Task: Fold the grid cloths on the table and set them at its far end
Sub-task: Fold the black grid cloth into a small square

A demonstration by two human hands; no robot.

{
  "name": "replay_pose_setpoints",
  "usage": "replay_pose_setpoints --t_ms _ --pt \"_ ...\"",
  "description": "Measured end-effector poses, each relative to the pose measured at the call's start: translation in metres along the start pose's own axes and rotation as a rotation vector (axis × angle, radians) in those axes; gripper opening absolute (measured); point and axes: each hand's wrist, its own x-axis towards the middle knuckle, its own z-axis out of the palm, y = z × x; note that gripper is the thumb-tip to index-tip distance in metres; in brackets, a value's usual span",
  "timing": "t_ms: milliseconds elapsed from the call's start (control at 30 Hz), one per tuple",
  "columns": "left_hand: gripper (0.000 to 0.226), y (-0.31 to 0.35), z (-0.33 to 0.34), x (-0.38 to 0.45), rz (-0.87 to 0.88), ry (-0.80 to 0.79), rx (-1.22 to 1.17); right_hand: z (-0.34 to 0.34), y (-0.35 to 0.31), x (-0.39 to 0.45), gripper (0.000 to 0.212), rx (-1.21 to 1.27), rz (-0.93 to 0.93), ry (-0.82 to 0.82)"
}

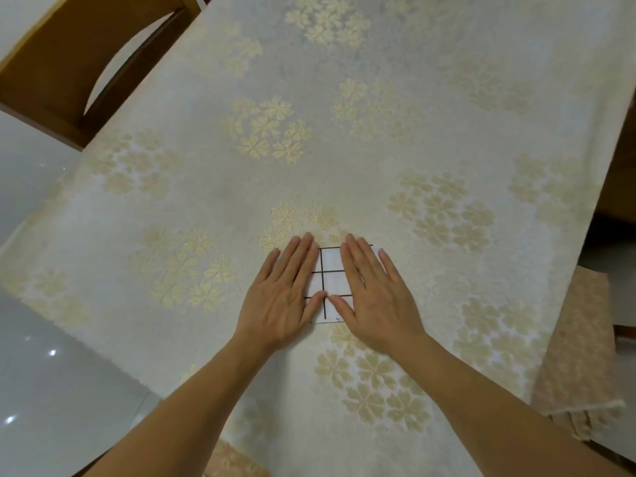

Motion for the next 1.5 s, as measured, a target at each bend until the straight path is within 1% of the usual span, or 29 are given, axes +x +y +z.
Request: replay_pose_setpoints --t_ms 100,233,433,533,600,633,667,700,733,767,833,933,1133,1233,1367,1500 --pt "0.074 -0.007 -0.001 -0.009 -0.058 -0.001 -0.007 -0.001 0.007 -0.007 0.083 0.024 0.068 -0.006" --pt "0.075 -0.008 -0.001 -0.017 -0.123 0.015 -0.025 -0.003 0.011 -0.013 0.086 0.016 0.117 -0.019" --pt "0.075 -0.006 -0.004 -0.018 -0.136 -0.012 -0.012 -0.007 0.010 -0.014 0.086 0.047 0.131 -0.030" --pt "0.075 -0.004 -0.010 -0.017 -0.145 -0.019 -0.080 -0.014 0.009 -0.012 0.085 0.080 0.131 -0.067" --pt "0.073 0.001 -0.020 -0.019 -0.266 0.030 -0.198 -0.023 0.009 -0.013 0.081 0.156 0.157 -0.067" --pt "0.069 0.005 -0.025 -0.022 -0.365 0.097 -0.268 -0.028 0.009 -0.015 0.078 0.215 0.209 -0.054" --pt "0.060 0.008 -0.030 -0.027 -0.469 0.189 -0.329 -0.032 0.009 -0.019 0.073 0.271 0.283 -0.006" --pt "0.049 0.013 -0.034 -0.031 -0.568 0.281 -0.371 -0.035 0.010 -0.023 0.066 0.307 0.357 0.076" --pt "0.038 0.018 -0.037 -0.034 -0.656 0.345 -0.397 -0.036 0.010 -0.028 0.056 0.327 0.416 0.165" --pt "0.031 0.021 -0.038 -0.037 -0.726 0.370 -0.428 -0.035 0.009 -0.032 0.047 0.350 0.462 0.221" --pt "0.024 0.028 -0.038 -0.040 -0.815 0.345 -0.538 -0.033 0.005 -0.035 0.035 0.419 0.551 0.239" --pt "0.022 0.034 -0.037 -0.039 -0.869 0.307 -0.671 -0.037 -0.001 -0.031 0.033 0.482 0.693 0.196" --pt "0.019 0.038 -0.038 -0.029 -0.992 0.277 -0.654 -0.042 -0.011 -0.016 0.038 0.581 0.923 0.127" --pt "0.018 0.044 -0.041 -0.022 -1.065 0.251 -0.695 -0.046 -0.014 -0.008 0.037 0.653 1.020 0.093" --pt "0.024 0.046 -0.043 -0.015 -1.172 0.225 -0.797 -0.045 -0.010 0.000 0.025 0.797 1.068 0.070" --pt "0.017 0.043 -0.046 -0.010 -1.188 0.152 -0.882 -0.044 -0.009 0.006 0.014 0.859 1.067 0.013"
